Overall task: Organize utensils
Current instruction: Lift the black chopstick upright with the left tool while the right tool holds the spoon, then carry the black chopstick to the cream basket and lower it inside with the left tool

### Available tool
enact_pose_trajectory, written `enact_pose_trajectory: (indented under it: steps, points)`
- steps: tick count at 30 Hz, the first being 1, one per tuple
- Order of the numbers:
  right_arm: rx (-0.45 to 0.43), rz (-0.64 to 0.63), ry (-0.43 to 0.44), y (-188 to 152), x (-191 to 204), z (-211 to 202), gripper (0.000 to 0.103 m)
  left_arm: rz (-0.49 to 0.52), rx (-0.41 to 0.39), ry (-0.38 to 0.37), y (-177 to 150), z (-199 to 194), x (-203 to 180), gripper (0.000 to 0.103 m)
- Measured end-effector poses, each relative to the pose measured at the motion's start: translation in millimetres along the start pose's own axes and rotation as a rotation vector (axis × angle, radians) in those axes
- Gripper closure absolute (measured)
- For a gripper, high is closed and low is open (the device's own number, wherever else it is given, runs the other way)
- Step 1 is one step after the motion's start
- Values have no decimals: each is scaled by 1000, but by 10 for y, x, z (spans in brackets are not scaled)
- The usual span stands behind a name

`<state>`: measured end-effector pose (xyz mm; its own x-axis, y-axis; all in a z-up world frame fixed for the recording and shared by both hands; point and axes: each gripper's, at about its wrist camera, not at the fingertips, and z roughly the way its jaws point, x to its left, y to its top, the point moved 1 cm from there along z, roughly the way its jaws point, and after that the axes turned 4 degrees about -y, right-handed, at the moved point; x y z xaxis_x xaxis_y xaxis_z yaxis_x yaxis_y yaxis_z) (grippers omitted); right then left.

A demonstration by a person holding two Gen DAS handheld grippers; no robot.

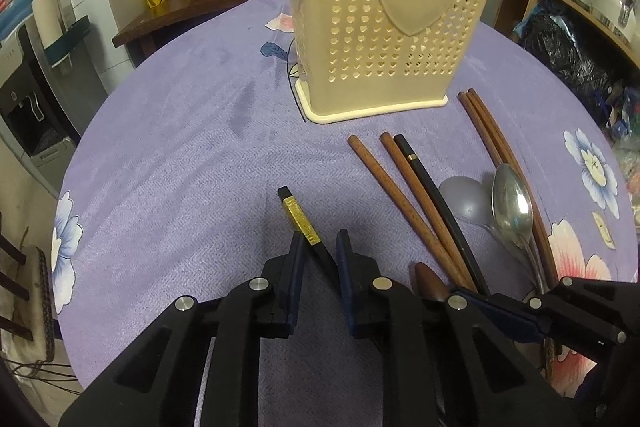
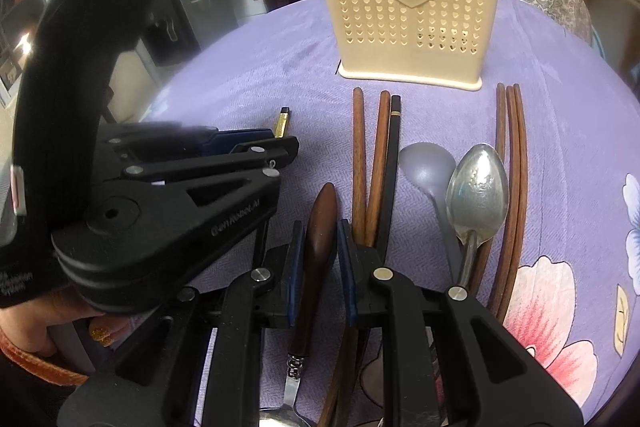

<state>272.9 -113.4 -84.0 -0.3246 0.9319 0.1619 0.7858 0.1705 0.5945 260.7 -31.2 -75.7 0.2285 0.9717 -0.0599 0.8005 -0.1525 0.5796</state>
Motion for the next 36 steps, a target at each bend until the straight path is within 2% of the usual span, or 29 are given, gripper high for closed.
enact_pose_trajectory:
  steps: [6, 10, 13, 22, 28, 36]
  points:
    - [-3, 26, 40, -45, -19, -39, 86, -35, -9, -31, 7, -7, 72, 87]
    - [-23, 29, 72, -35, -37, -124, 86, -60, -25, -58, 2, -50, 113, 95]
    - [-39, 35, 101, -33, -57, -200, 86, -65, -42, -60, 0, -109, 136, 95]
    - [-50, 39, 108, -60, -76, -318, 86, -89, -41, -86, 0, -116, 191, 95]
    - [-74, 47, 129, -98, -97, -475, 86, -116, -89, -118, -7, -302, 250, 95]
    - [-143, 45, 180, -145, -144, -837, 86, -123, -197, -171, -32, -751, 278, 95]
